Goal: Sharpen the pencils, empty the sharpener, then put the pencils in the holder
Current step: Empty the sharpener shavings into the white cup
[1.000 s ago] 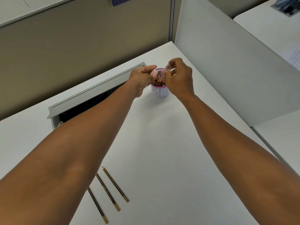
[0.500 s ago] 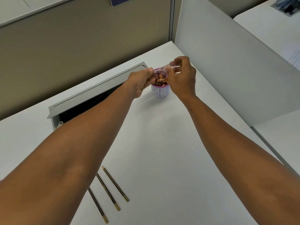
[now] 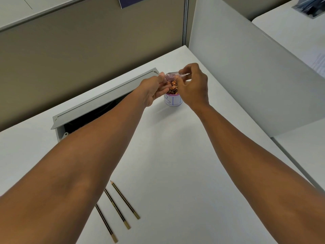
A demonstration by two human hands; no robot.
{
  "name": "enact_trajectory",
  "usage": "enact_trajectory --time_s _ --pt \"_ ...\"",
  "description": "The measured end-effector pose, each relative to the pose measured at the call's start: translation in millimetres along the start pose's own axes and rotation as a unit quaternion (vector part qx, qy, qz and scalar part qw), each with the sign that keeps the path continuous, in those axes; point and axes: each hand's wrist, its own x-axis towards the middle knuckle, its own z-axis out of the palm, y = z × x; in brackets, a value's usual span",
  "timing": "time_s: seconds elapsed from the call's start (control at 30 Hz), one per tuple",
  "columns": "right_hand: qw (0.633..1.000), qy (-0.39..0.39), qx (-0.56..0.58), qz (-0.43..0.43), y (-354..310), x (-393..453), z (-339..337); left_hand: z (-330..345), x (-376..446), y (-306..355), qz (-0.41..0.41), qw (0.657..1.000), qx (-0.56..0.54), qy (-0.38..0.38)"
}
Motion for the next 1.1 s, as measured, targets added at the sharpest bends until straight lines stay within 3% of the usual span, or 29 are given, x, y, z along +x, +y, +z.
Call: enact_trajectory --time_s 0.13,0.3,0.4,0.57,0.7,1.1 --pt "0.998 0.058 0.009 0.035 -1 -1 0 2 -4 3 -0.005 1.0 0.005 0.001" --pt "0.999 0.014 -0.011 0.051 1 -2 1 2 -6 3 -0.009 1.0 0.014 0.007" --pt "0.995 0.078 0.009 0.068 2 -1 -3 4 -6 2 -0.009 1.0 0.026 0.01" --pt "0.999 0.006 -0.009 0.05 4 -3 -1 3 -8 4 -0.015 1.0 0.019 0.008" --pt "0.995 0.063 -0.022 0.074 9 -5 -3 3 -10 4 -0.024 0.999 0.021 0.006" --pt "0.992 0.004 -0.007 0.125 6 -10 -5 0 -16 2 0.012 0.999 0.038 0.027"
